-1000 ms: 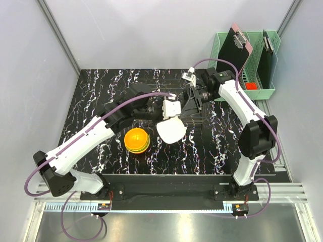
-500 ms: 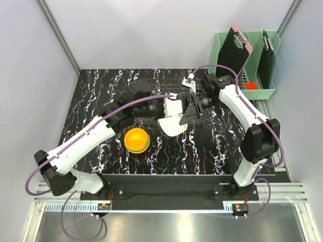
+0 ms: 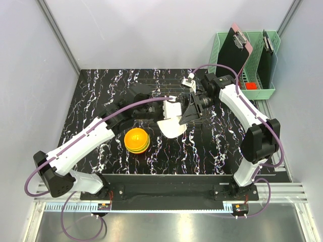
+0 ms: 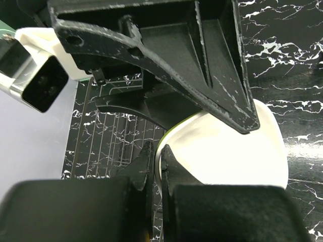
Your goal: Load the bowls into the dish rack
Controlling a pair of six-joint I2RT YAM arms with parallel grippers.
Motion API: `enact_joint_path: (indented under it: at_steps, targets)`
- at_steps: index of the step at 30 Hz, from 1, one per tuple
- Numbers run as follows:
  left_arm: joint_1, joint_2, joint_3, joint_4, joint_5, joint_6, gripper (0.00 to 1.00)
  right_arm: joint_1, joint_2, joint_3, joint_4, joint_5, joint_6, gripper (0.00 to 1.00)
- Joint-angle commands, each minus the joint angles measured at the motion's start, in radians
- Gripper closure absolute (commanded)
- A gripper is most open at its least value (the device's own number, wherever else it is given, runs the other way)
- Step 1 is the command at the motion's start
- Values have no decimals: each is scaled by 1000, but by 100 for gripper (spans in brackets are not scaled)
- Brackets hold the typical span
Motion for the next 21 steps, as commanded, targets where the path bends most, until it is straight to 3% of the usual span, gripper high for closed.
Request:
enact_joint_path:
  at_steps: [1, 14, 17, 18, 21]
  targets:
    - [-3, -43, -2, 73, 12, 8, 100, -8, -3, 41, -132, -113, -20, 13]
    - [-3, -23, 6, 85, 27, -3, 100, -7, -18, 21, -133, -130, -32, 41]
    - [-5, -20, 6, 85, 35, -9, 100, -7, -20, 20, -133, -133, -37, 57]
    - [-5, -19, 4, 85, 36, -9, 100, -7, -18, 20, -135, -133, -37, 69]
    - [-8, -17, 4, 83, 45, -14, 100, -7, -20, 18, -132, -133, -37, 85]
